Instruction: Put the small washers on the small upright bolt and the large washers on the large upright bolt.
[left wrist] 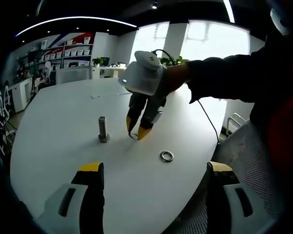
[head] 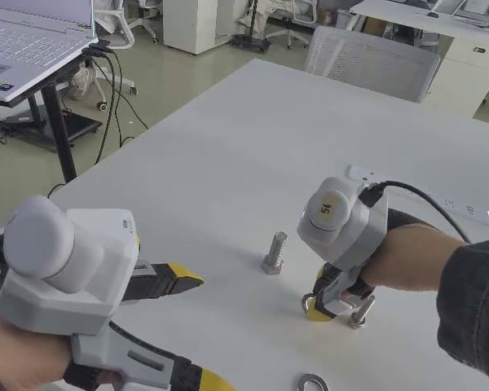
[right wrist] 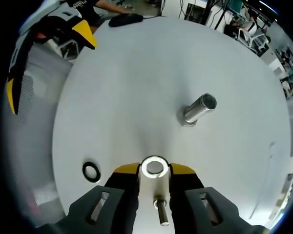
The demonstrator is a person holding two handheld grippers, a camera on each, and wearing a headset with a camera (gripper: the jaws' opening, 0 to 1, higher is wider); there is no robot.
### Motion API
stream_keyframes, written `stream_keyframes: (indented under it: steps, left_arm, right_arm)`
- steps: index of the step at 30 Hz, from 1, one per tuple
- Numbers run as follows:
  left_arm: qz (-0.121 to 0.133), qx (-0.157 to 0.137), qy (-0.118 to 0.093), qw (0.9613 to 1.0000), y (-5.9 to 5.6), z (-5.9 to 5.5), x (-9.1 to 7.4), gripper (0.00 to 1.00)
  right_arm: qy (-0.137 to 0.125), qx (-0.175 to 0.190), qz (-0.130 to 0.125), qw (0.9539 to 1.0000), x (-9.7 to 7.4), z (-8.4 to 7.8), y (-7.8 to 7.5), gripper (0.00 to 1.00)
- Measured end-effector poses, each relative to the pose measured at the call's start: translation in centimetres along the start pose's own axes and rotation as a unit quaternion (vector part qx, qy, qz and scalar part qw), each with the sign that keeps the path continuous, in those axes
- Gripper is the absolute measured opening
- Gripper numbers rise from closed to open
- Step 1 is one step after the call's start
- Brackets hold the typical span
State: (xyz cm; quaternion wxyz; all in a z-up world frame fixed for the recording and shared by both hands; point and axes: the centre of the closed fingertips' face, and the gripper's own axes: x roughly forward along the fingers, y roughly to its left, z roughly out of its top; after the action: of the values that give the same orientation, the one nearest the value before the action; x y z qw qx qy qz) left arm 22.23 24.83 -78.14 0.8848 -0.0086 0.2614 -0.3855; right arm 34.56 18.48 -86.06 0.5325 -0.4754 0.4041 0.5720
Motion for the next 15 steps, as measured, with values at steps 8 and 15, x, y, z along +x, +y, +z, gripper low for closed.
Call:
stream_keyframes:
  steps: [8,15]
  left_arm:
    - [0.001,0.003,-0.003,1.0,0.0,0.2,0.0,0.86]
    - [0.001,0.006,-0.006,1.0,-0.1,0.4,0.0,0.86]
  right_arm:
    - [-0.001,-0.012,-0.012,0.9999,-1.5,0.6,-0.4,0.23]
    - [-0.004,-0.021,-0.025,0.9995,-3.0,1.4,-0.9,0.23]
